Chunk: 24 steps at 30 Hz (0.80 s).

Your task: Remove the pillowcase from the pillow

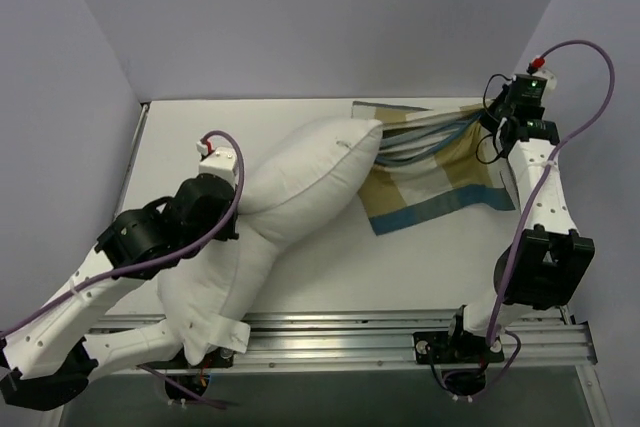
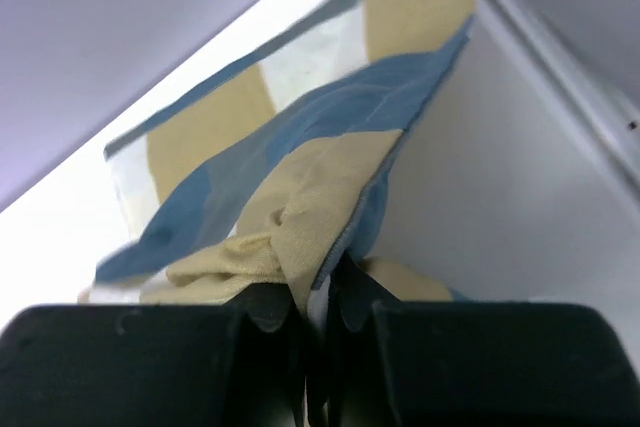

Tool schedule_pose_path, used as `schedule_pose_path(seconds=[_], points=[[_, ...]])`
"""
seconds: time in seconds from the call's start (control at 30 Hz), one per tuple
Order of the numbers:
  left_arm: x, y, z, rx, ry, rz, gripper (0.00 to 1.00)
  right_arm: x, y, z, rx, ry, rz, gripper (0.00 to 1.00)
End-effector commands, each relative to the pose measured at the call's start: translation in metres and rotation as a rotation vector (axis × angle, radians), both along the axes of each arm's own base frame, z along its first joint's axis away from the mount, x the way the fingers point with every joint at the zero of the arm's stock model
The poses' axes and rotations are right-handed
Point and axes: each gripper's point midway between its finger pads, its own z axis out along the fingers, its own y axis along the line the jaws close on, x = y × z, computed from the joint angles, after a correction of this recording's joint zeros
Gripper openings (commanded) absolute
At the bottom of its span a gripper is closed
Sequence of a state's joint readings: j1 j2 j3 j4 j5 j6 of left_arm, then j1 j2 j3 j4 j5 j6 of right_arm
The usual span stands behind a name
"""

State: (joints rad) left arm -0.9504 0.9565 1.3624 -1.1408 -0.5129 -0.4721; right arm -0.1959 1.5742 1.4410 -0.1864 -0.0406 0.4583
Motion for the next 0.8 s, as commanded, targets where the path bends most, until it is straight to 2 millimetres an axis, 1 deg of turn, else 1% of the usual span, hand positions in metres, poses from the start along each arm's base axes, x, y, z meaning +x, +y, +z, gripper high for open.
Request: schedule_pose_path(seconds=[0.0,0.03,0.07,0.1,0.13,0.17,0.2,0.23,0.27,0.3,0.33,0.37,0.4,0.43,0.47,0.5,0.53,0.57,0.6,0.67,0.7,0.73,0.77], points=[[0.035,0.028,0.029,0.025,-0.081,0.182,0.02,-0.019,-0.021,0.07,-0.181,-0.048,-0.033,0.0],[0.049,0.022,0.028,0.022,-0.071,0.192,0.02,-0.022,-0.021,0.08,-0.197,-0.054,-0.026,0.0],[0.062,0.029,0.029,0.02,-0.072,0.226,0.02,-0.025,-0.019,0.101,-0.213,-0.098,-0.013,0.0],[0.071,0.026,0.028,0.006,-0.062,0.225,0.02,-0.027,-0.016,0.112,-0.228,-0.119,0.005,0.0],[0.087,0.02,0.024,0.004,-0.059,0.236,0.02,-0.028,-0.013,0.122,-0.231,-0.145,0.017,0.0],[0.1,0.027,0.025,-0.001,-0.058,0.27,0.02,-0.032,-0.011,0.135,-0.237,-0.178,0.024,0.0],[0.108,0.023,0.025,-0.022,-0.05,0.266,0.02,-0.034,-0.011,0.146,-0.245,-0.202,0.022,0.0],[0.119,0.021,0.018,-0.016,-0.027,0.274,0.02,-0.036,-0.011,0.153,-0.253,-0.214,0.02,0.0],[0.127,0.022,0.018,-0.024,-0.028,0.289,0.02,-0.038,-0.01,0.161,-0.265,-0.23,0.025,0.0],[0.135,0.027,0.02,-0.029,-0.036,0.315,0.02,-0.039,-0.008,0.171,-0.274,-0.25,0.041,0.0],[0.148,0.026,0.016,-0.019,-0.036,0.329,0.02,-0.039,-0.004,0.175,-0.287,-0.259,0.064,0.0],[0.154,0.029,0.014,-0.012,-0.035,0.346,0.02,-0.038,0.005,0.181,-0.288,-0.277,0.107,0.0],[0.162,0.032,0.017,-0.013,-0.041,0.366,0.02,-0.037,0.018,0.184,-0.284,-0.296,0.168,0.0],[0.171,0.032,0.007,0.009,-0.018,0.379,0.02,-0.035,0.025,0.183,-0.296,-0.297,0.201,0.0],[0.177,0.033,0.004,0.012,-0.013,0.389,0.02,-0.033,0.045,0.182,-0.297,-0.301,0.256,0.0],[0.186,0.031,-0.004,0.017,-0.005,0.395,0.02,-0.031,0.057,0.177,-0.299,-0.297,0.29,0.0],[0.191,0.028,-0.008,0.005,0.001,0.395,0.02,-0.028,0.07,0.163,-0.3,-0.272,0.329,0.0],[0.195,0.027,-0.012,0.002,0.006,0.396,0.02,-0.025,0.095,0.15,-0.285,-0.256,0.39,0.0],[0.204,0.023,-0.022,0.0,0.014,0.397,0.03,-0.023,0.117,0.125,-0.256,-0.222,0.462,0.0],[0.21,0.012,-0.035,-0.023,0.039,0.371,0.07,-0.025,0.15,0.096,-0.211,-0.187,0.538,0.0],[0.218,0.004,-0.045,-0.034,0.051,0.354,0.14,-0.03,0.182,0.08,-0.187,-0.173,0.61,0.0],[0.218,-0.002,-0.058,-0.045,0.081,0.341,0.17,-0.029,0.201,0.07,-0.166,-0.188,0.638,0.0],[0.217,-0.014,-0.066,-0.081,0.113,0.295,0.19,-0.037,0.222,0.03,-0.116,-0.122,0.687,0.0]])
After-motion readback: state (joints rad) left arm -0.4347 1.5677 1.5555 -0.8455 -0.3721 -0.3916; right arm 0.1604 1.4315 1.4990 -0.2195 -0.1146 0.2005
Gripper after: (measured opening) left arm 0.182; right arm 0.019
